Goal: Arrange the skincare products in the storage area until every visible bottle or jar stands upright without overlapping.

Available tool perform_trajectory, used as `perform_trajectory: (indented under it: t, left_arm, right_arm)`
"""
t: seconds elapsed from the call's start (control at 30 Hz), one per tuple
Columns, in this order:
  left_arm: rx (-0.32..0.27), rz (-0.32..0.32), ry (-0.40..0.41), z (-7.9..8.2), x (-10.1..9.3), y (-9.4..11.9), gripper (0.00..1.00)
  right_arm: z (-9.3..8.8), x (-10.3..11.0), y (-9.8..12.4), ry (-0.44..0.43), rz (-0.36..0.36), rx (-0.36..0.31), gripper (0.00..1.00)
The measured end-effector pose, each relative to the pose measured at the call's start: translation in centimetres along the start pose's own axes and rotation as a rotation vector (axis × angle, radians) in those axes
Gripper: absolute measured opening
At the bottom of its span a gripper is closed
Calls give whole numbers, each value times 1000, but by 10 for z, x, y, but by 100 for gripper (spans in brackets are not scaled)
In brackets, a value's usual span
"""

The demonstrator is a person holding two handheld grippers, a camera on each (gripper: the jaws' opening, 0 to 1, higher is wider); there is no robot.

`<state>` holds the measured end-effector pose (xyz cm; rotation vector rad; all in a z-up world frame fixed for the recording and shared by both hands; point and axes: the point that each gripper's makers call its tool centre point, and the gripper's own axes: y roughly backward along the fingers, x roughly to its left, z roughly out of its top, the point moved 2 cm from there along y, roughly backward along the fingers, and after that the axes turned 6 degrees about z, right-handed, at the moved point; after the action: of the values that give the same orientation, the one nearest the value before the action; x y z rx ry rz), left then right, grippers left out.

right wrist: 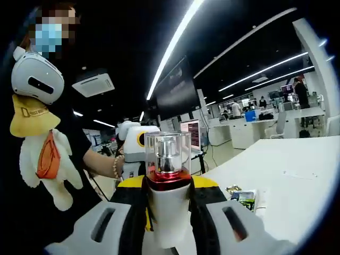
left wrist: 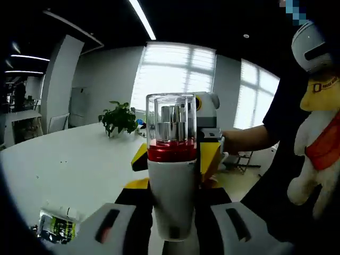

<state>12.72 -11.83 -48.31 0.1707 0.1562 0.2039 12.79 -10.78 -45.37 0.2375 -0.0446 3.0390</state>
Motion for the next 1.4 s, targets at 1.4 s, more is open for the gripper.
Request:
perform_trajectory:
  t: [1.4]
  left_arm:
    - [179,-122,-189,-153,68,-86,25]
  right_arm:
    - [-158,-89,41,53,-51,444,28]
